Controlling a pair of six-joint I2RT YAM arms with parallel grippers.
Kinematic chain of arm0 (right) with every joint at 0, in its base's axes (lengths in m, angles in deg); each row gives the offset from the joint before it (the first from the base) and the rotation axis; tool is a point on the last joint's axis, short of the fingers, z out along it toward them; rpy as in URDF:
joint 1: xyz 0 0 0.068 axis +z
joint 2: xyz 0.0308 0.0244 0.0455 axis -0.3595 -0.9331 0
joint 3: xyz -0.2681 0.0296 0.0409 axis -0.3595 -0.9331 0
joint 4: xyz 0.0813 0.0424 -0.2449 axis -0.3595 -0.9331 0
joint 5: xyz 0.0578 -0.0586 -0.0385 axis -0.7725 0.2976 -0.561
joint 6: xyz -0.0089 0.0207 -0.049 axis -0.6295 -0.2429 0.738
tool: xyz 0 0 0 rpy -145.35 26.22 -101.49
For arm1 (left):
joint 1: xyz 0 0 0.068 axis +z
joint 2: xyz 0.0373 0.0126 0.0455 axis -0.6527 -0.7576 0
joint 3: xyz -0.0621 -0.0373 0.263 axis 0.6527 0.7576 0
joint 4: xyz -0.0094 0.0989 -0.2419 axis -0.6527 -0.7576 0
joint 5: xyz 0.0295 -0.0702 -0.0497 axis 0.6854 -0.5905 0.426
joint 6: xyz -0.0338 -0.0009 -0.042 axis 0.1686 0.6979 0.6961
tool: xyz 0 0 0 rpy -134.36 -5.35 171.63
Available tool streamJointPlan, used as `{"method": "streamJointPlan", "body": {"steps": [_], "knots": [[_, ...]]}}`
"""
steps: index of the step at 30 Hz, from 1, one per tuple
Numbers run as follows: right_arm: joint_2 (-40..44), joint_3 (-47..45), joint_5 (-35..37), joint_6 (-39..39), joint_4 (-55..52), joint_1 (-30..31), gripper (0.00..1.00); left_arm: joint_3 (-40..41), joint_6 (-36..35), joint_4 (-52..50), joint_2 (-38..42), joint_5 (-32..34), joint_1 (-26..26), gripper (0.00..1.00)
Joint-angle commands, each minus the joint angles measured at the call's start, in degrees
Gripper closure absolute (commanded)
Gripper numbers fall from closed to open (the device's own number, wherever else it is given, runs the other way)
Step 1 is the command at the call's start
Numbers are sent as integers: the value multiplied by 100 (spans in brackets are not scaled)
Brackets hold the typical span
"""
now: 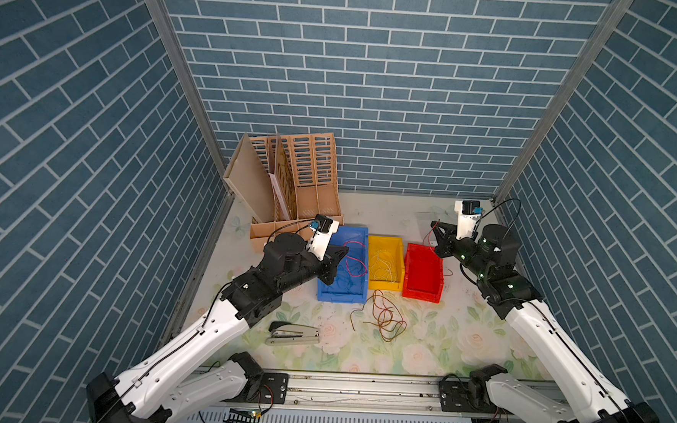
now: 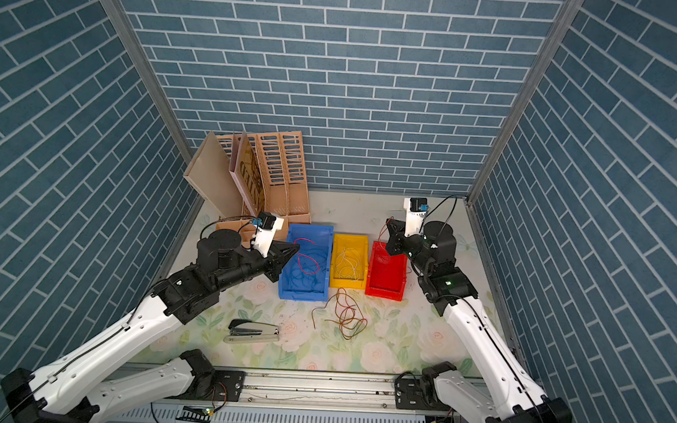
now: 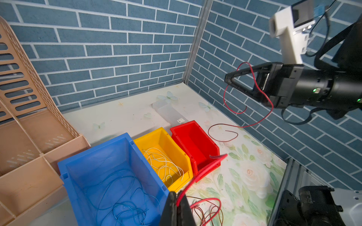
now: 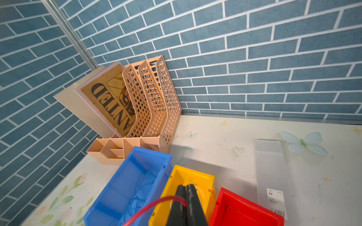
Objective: Untangle and sort cables by color
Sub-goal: Place the cable in the bin.
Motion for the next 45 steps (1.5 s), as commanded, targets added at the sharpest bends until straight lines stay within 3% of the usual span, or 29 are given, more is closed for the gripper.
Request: {"method": "streamJointPlan", "body": {"steps": [1, 15, 28, 33, 40, 45], "knots": [[-87, -264, 30, 41, 524, -157, 100, 98, 133, 52, 122, -68, 26, 100], [-944, -1187, -378, -144, 1717, -761, 100, 157, 179, -65, 146, -67, 26, 100], [-1400, -1247, -167, -37, 1066, -839, 97, 258, 257, 34, 80, -128, 22, 100], [-1535, -1102, -176, 108, 612, -840, 85, 307, 293, 122, 38, -176, 12, 100], [-1491, -1006, 3, 255, -10, -835, 53, 325, 311, 181, -15, -203, 18, 100], [-1392, -865, 4, 280, -451, -837, 44, 316, 329, 255, -86, -247, 14, 100]]}}
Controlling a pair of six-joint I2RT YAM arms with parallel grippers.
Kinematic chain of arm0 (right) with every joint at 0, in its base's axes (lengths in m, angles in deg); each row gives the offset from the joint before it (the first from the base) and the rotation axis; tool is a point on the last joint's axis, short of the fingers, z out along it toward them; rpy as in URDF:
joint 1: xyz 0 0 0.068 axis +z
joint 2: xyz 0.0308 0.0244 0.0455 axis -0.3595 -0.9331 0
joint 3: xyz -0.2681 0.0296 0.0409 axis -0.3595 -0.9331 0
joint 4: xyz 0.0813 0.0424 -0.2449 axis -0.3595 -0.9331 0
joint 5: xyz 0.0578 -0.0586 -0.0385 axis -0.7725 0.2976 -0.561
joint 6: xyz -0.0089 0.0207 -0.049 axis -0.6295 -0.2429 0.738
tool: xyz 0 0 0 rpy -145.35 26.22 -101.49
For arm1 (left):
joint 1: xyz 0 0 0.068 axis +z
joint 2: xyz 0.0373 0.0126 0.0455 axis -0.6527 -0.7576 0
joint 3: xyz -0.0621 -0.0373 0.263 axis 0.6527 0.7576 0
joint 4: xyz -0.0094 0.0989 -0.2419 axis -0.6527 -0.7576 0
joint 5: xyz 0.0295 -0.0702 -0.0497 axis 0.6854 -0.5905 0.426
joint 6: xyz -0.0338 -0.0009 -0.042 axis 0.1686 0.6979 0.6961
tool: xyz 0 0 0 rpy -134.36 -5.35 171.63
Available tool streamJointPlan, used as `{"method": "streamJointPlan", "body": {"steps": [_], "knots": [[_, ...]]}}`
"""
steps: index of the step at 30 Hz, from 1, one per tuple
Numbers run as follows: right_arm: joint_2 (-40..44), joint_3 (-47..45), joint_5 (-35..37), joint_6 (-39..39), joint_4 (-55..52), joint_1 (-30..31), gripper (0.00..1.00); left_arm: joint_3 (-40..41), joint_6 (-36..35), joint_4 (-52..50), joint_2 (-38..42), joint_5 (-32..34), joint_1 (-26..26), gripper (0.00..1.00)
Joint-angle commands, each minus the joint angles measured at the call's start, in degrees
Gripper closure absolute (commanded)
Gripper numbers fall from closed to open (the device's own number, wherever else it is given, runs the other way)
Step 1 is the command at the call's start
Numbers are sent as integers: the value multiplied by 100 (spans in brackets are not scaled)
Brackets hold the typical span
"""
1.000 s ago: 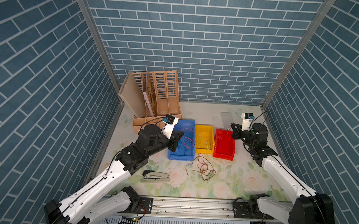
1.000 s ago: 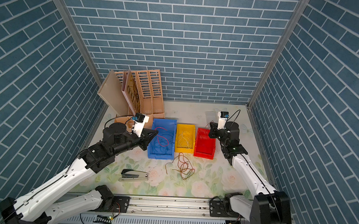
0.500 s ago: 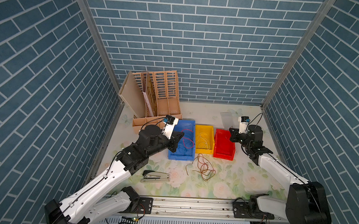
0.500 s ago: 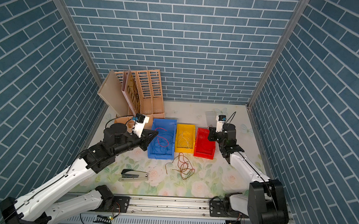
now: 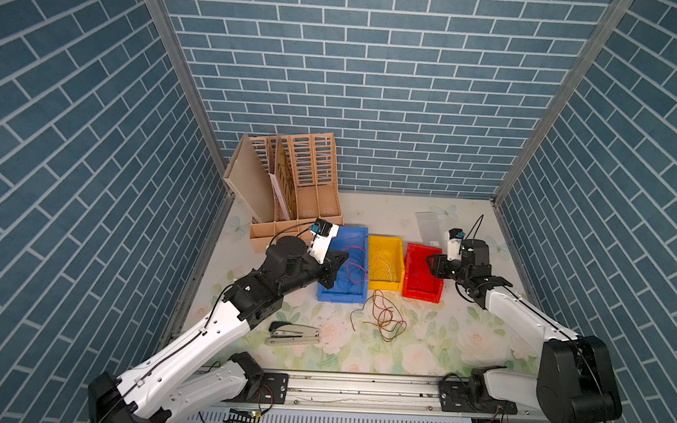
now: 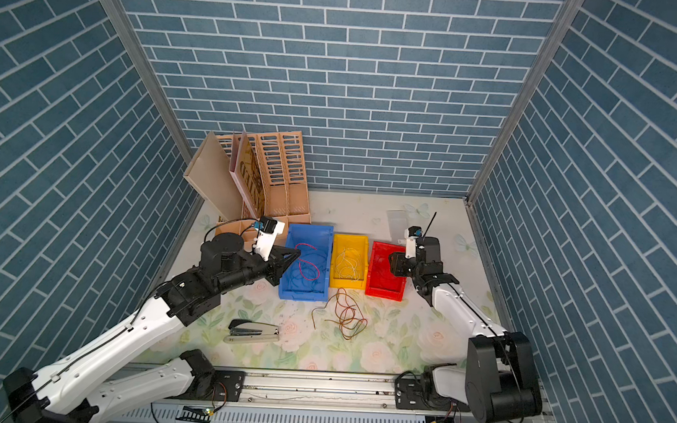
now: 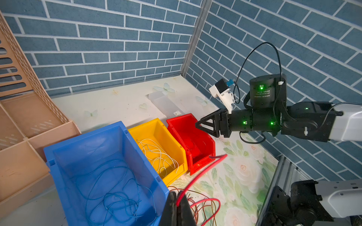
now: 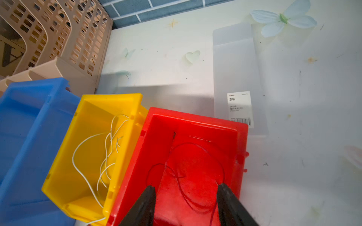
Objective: Untangle and sort cables by color
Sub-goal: Place the cable in the bin.
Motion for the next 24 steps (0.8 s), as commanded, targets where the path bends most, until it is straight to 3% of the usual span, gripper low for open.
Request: {"method": "streamJointPlan", "body": {"steps": [1, 6, 11, 16, 20, 24], "knots": [[198, 248, 105, 103, -494, -25, 43, 78, 53, 240, -61, -108, 11, 100], [895, 290, -127, 40, -559, -18, 42, 91, 93, 371, -167, -184, 3, 100], [1507, 424, -1567, -6, -218, -23, 41, 130, 222, 617, -285, -334, 2, 100], [1650, 543, -3266, -562, 238, -22, 40, 107, 455, 976, -447, -555, -8, 100], [1831, 463, -4024, -1121, 720, 112, 40, 78, 598, 1169, -573, -624, -43, 100], [1935, 418, -4146, -1193, 740, 528, 38, -22, 674, 1244, -746, -713, -118, 100]]}}
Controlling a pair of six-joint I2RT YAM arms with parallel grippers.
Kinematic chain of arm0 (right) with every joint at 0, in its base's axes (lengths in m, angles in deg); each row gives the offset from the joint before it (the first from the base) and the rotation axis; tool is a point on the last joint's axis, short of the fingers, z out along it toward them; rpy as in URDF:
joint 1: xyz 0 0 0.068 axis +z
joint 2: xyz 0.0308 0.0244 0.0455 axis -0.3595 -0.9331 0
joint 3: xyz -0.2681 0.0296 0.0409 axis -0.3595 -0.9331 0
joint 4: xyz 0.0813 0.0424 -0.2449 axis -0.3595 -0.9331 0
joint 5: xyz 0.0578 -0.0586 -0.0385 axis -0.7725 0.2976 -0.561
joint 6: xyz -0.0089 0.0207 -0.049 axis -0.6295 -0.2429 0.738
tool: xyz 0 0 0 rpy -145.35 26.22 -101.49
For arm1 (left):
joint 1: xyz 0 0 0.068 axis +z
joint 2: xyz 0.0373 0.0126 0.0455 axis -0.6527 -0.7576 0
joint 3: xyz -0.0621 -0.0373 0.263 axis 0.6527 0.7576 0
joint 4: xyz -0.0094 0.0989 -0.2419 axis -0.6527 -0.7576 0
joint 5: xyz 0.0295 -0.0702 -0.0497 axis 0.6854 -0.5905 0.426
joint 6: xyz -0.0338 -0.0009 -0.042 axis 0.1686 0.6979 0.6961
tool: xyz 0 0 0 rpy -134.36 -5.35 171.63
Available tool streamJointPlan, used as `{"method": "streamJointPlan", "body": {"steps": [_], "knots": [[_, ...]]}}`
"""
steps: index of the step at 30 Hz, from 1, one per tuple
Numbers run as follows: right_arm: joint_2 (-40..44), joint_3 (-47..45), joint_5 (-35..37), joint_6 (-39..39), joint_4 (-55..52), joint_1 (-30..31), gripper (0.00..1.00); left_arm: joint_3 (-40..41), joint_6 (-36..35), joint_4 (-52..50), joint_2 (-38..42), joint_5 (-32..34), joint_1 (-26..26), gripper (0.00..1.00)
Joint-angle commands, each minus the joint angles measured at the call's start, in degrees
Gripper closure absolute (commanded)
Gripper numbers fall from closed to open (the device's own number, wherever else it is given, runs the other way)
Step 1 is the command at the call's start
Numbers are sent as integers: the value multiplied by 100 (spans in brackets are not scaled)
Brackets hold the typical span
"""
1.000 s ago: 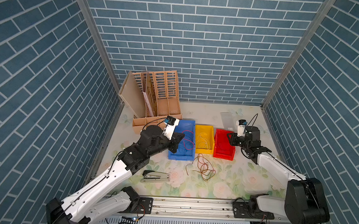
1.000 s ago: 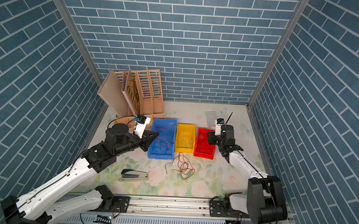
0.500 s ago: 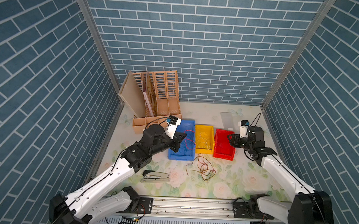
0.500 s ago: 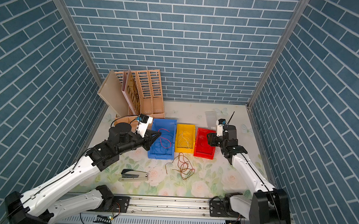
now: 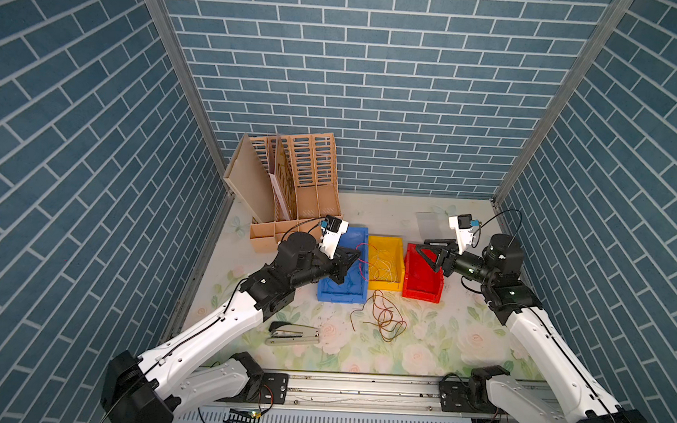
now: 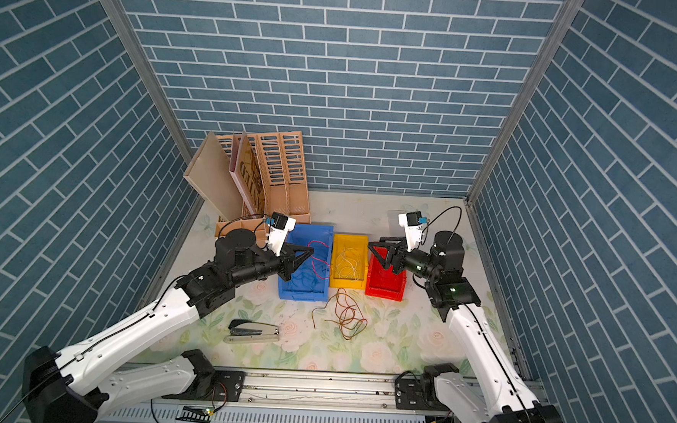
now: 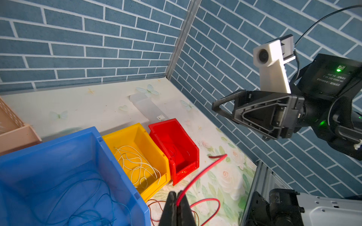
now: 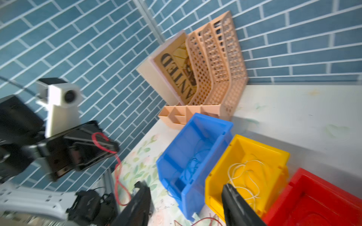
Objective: Untangle and sort cables by color
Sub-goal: Place the cable in the bin.
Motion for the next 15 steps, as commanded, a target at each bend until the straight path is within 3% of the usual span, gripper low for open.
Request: {"method": "streamJointPlan", "body": {"steps": [1, 15], "knots": [[148, -37, -578, -265, 284, 383, 37, -131, 120, 249, -139, -154, -83, 100], [-224, -167, -254, -129, 395, 1398, 38, -354, 183, 268, -369, -248, -279, 100]]}}
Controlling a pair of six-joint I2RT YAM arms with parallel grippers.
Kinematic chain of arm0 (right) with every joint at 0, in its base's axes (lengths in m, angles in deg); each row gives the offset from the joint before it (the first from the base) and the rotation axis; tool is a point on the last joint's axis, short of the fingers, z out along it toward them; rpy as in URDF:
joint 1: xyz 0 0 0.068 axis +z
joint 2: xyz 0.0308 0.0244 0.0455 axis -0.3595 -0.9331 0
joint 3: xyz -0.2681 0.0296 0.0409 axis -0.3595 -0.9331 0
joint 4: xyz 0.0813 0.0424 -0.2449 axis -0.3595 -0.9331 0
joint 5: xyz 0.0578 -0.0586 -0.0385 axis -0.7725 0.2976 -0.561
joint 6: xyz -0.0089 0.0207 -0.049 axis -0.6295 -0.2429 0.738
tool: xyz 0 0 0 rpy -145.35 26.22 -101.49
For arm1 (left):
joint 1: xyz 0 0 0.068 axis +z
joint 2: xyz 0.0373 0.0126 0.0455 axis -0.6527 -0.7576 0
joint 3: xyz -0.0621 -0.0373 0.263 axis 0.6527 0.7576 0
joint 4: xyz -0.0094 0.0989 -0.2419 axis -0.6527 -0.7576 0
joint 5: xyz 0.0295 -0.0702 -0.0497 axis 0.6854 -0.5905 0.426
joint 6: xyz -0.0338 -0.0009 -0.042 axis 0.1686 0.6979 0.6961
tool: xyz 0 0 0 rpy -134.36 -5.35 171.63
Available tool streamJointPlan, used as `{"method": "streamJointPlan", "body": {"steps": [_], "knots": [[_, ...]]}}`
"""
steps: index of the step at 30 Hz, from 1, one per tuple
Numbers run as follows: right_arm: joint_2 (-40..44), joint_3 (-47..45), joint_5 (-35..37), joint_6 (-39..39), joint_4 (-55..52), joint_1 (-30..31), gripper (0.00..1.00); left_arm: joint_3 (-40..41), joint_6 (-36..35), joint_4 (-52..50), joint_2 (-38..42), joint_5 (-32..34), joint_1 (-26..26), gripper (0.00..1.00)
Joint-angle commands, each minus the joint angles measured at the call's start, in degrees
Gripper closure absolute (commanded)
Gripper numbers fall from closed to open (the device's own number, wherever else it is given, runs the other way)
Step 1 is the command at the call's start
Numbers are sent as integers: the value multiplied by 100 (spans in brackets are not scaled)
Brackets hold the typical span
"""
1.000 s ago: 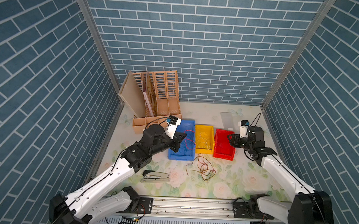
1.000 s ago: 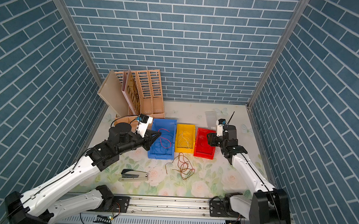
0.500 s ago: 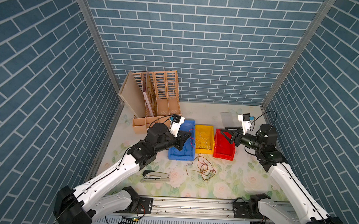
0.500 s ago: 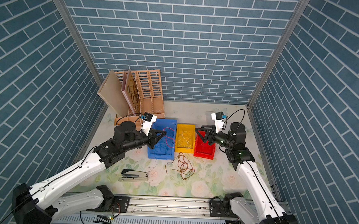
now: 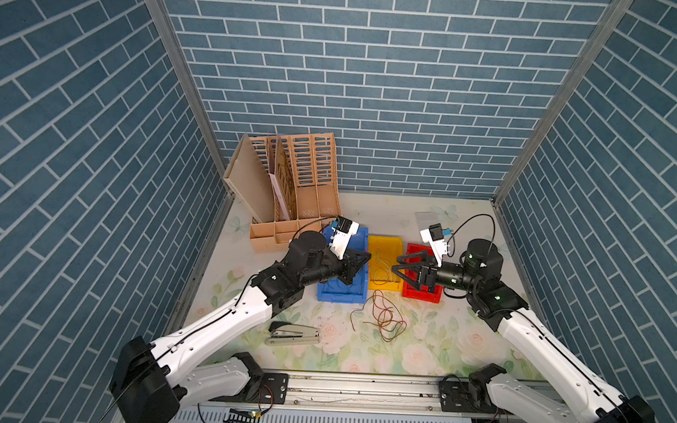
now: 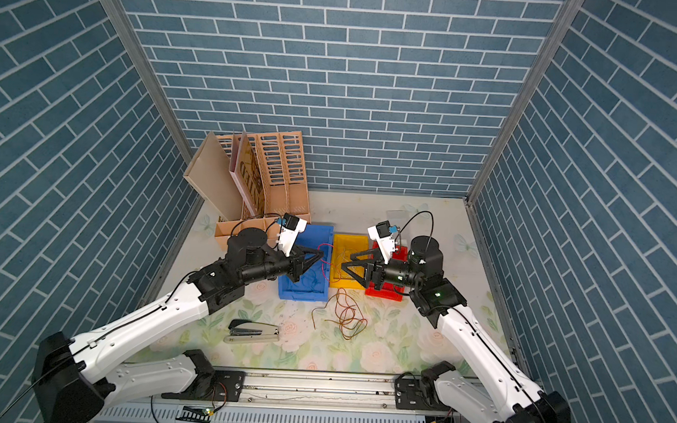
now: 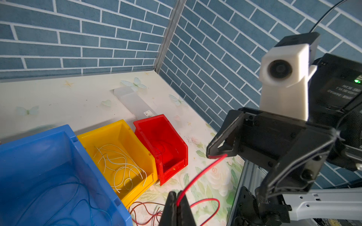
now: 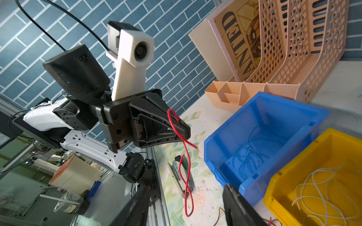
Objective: Untangle and sort cables by color
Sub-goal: Place the cable in the bin.
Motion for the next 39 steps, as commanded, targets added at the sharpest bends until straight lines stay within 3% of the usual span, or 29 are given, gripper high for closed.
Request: {"method": "streamJointPlan", "body": {"steps": [1, 7, 13, 22, 30, 32, 34, 39], "knots": [[-122, -51, 61, -13, 249, 181, 38, -189, 4, 93, -11, -73, -47, 100], [-357, 6, 190, -11, 281, 391, 40, -219, -1, 92, -13, -95, -65, 100], [-527, 76, 264, 27, 277, 524, 52, -231, -4, 109, -26, -112, -83, 100], [-625, 202, 477, 121, 142, 625, 100, -228, -5, 110, -50, -142, -89, 100], [-565, 288, 712, 212, -40, 633, 100, -281, -3, 48, -138, -99, -83, 95], [-537, 319, 875, 241, -133, 633, 100, -299, -23, 23, -164, -124, -83, 91], [-516, 339, 945, 265, -171, 633, 100, -332, -35, -25, -212, -138, -83, 74], [-453, 356, 1062, 258, -225, 630, 100, -395, -127, -41, -225, -210, -83, 46]]}}
